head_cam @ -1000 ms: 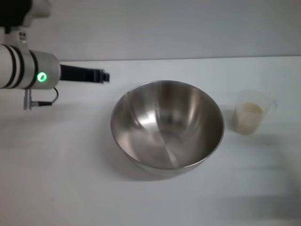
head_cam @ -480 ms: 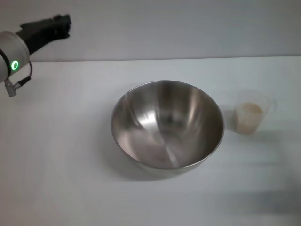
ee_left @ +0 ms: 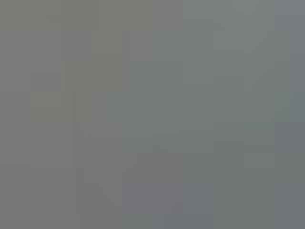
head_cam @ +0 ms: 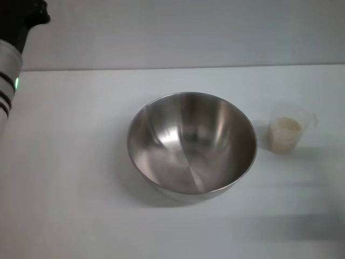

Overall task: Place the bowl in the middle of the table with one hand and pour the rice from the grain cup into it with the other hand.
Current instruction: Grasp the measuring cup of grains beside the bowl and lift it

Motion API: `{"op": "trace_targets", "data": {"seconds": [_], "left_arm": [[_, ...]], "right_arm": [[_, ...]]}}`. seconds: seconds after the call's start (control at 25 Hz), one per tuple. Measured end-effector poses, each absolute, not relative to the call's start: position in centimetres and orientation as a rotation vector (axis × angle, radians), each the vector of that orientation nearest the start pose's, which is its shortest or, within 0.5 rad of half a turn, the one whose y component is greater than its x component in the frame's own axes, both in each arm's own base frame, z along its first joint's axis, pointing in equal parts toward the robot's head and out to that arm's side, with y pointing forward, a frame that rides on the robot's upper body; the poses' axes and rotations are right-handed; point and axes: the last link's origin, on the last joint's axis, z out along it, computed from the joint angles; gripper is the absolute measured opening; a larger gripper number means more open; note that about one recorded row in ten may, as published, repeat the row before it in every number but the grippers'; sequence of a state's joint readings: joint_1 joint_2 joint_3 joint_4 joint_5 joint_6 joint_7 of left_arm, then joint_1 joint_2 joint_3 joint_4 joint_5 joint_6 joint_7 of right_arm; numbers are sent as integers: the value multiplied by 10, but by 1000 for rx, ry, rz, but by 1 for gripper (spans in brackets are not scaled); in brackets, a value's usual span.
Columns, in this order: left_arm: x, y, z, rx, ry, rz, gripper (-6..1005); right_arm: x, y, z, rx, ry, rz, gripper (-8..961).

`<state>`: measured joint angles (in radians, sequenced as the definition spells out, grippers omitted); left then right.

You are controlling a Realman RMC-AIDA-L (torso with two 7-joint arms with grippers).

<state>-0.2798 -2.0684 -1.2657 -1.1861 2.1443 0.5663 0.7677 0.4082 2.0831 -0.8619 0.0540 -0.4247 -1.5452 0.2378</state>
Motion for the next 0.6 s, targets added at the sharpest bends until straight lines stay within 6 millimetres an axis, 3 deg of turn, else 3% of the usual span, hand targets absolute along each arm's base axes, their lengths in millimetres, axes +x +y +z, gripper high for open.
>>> {"op": "trace_targets", "data": {"seconds": [0.24,0.4,0.6], "left_arm": [[-200,359,40,-1316,-182,-885,160],[-219,347,35,-1360,-234,-1066,159],[-240,334,34,-1387,-298,-1146,158]], "right_arm": [[344,290,36,-1349,417,840,662],[346,288,37,-1344,415,837,663],[348,282,38,-1332,415,835,662]]}}
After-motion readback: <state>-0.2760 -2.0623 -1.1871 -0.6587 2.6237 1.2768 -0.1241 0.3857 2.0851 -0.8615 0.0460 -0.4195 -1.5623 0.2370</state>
